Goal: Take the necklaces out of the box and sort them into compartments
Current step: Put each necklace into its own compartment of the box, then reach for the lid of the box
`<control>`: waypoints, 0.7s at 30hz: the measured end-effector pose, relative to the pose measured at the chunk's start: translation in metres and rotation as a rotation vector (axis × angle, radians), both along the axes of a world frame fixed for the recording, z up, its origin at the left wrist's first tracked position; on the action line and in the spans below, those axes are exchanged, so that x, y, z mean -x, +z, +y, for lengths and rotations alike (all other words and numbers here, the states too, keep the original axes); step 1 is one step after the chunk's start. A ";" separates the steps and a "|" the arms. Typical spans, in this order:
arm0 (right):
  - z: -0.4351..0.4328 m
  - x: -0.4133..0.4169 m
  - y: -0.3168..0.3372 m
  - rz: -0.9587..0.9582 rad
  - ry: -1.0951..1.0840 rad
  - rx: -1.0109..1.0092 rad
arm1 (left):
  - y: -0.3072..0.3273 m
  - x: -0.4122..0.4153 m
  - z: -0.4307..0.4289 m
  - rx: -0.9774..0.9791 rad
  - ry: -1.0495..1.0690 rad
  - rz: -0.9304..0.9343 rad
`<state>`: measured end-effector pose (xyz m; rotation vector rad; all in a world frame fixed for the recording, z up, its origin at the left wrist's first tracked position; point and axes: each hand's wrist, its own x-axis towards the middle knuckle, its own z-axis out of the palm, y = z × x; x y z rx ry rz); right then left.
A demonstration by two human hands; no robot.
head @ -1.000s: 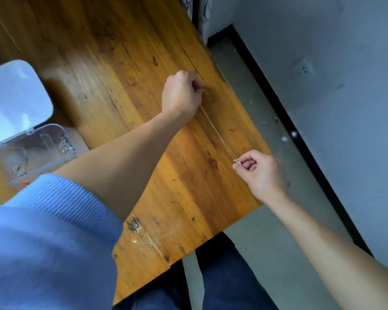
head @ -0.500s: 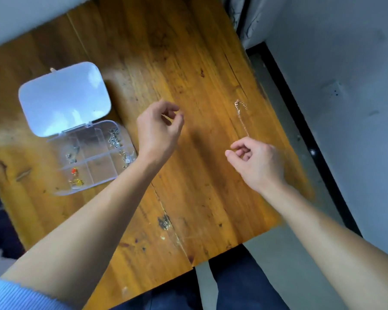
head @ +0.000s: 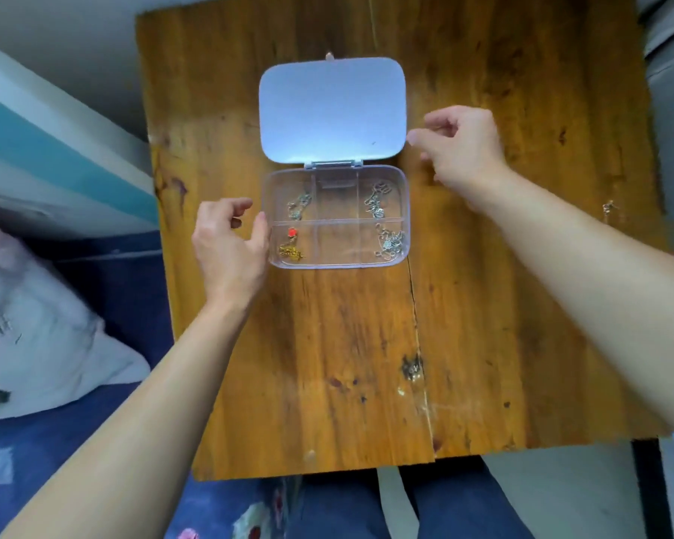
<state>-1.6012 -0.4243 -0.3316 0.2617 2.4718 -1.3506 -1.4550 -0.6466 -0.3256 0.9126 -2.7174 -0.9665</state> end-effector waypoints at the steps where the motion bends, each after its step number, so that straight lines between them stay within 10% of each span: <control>1: -0.009 0.007 0.000 -0.043 -0.035 0.023 | -0.005 -0.002 -0.006 -0.060 0.009 -0.037; 10: -0.067 0.017 -0.002 -0.202 -0.130 0.111 | -0.019 -0.017 -0.033 -0.429 0.022 -0.094; 21: -0.031 -0.040 0.009 0.304 0.205 -0.035 | -0.022 -0.028 -0.039 -0.646 0.108 -0.039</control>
